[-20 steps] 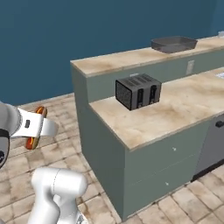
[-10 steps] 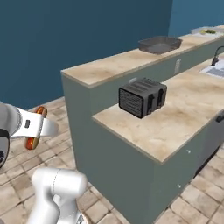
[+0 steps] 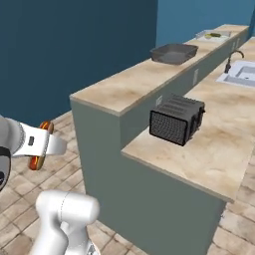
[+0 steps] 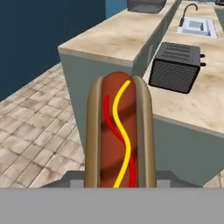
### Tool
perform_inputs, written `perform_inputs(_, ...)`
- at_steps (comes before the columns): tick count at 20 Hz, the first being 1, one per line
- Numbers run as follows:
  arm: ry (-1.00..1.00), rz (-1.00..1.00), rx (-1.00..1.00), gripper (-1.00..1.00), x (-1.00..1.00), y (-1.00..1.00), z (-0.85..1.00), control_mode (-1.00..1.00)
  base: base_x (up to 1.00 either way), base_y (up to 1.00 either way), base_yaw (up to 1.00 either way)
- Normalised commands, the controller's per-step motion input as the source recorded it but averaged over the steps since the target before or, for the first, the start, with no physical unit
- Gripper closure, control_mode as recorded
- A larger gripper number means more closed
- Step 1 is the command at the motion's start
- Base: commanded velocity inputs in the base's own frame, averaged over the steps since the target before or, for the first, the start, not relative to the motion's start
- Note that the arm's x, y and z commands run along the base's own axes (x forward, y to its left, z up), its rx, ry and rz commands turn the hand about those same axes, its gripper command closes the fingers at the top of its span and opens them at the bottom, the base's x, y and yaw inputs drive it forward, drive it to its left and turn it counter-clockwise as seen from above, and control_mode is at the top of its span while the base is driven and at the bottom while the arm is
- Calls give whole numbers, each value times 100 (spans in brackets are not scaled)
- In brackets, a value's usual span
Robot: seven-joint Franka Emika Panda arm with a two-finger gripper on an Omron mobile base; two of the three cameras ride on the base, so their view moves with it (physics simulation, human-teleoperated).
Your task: Place the cold items (lemon and cucumber) from the fridge in one tupperware on the dining counter. Place the warm items (kebab skewer and hot dog) in the stove area in another tupperware.
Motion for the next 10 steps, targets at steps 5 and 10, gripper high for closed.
perform_inputs(5,0,0,0,100,0,0,0,100,28,100,-33)
perform_inputs(10,0,0,0,100,0,0,0,100,23,100,-31)
